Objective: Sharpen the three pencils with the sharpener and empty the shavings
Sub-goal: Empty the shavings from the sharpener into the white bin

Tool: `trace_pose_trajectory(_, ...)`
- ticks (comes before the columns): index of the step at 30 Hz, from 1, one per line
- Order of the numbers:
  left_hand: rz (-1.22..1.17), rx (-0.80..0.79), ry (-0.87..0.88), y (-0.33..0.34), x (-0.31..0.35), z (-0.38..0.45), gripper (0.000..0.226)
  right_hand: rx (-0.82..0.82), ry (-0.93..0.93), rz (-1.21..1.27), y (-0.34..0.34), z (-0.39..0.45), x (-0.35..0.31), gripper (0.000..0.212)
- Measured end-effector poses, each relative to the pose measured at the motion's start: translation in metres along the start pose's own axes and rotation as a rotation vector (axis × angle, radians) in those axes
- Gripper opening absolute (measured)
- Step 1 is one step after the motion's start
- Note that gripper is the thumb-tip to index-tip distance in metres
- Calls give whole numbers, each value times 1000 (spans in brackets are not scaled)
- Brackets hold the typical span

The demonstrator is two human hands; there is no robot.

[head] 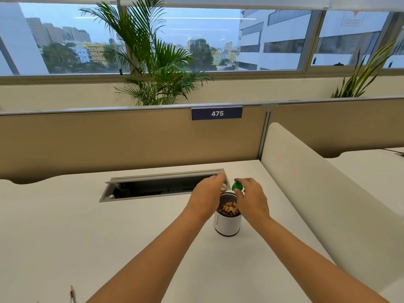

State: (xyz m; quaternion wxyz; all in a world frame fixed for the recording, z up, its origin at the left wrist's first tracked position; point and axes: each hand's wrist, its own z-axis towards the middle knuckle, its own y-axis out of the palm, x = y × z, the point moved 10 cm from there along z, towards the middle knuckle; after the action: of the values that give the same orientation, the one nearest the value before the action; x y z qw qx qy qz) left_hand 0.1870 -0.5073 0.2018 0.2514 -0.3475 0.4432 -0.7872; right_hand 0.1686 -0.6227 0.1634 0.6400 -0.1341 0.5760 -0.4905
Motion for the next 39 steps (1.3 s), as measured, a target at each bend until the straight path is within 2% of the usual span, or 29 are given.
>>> trace_pose_trajectory(2, 59, -48, 33, 5, 3, -6, 25, -57, 21, -49, 4, -3, 2, 35)
trace_pose_trajectory(5, -65, 103, 12, -10, -7, -10, 16, 77, -26, -8, -11, -3, -3, 33)
trace_pose_trajectory(7, -107, 116, -30, -10, -12, -13, 18, 3, 26, -29, -4, -2, 2, 34)
trace_pose_trajectory(9, -177, 133, -153, -11, -24, -19, 19, -66, 132, 63, 4, -6, 10, 33)
trace_pose_trajectory(11, -227, 210, -251, -20, -35, -23, 18, -38, 160, 154, 1, -5, 9, 32)
trace_pose_trajectory(16, -199, 244, -311, -28, -36, -30, 24, -15, 272, 381, -2, -10, 12, 32)
trace_pose_trajectory(18, -350, 286, -387, -26, -43, -34, 23, -35, 359, 499, 2, -13, 17, 32)
trace_pose_trajectory(20, -688, 304, -577, -14, -62, -42, 23, -115, 570, 763, 16, -21, 27, 33)
trace_pose_trajectory(22, -1099, 241, -807, 11, -72, -57, 24, -191, 766, 1095, 31, -34, 28, 32)
trace_pose_trajectory(24, -1293, 184, -924, 26, -72, -68, 25, -227, 840, 1254, 38, -41, 24, 32)
trace_pose_trajectory(27, -1304, 193, -937, 24, -74, -73, 29, -211, 820, 1190, 33, -41, 20, 31)
trace_pose_trajectory(30, -1279, 184, -859, 15, -69, -63, 37, -131, 785, 1074, 21, -39, 21, 24)
trace_pose_trajectory(34, -948, 177, -658, -3, -59, -44, 41, -96, 867, 1333, 22, -46, 22, 14)
trace_pose_trajectory(35, -825, 179, -586, -8, -53, -38, 38, -121, 850, 1264, 20, -47, 21, 15)
trace_pose_trajectory(36, -707, 180, -520, -13, -47, -33, 34, -170, 774, 1078, 16, -45, 19, 18)
trace_pose_trajectory(39, -391, 146, -364, -21, -25, -13, 19, -290, 331, 467, 4, -26, -5, 44)
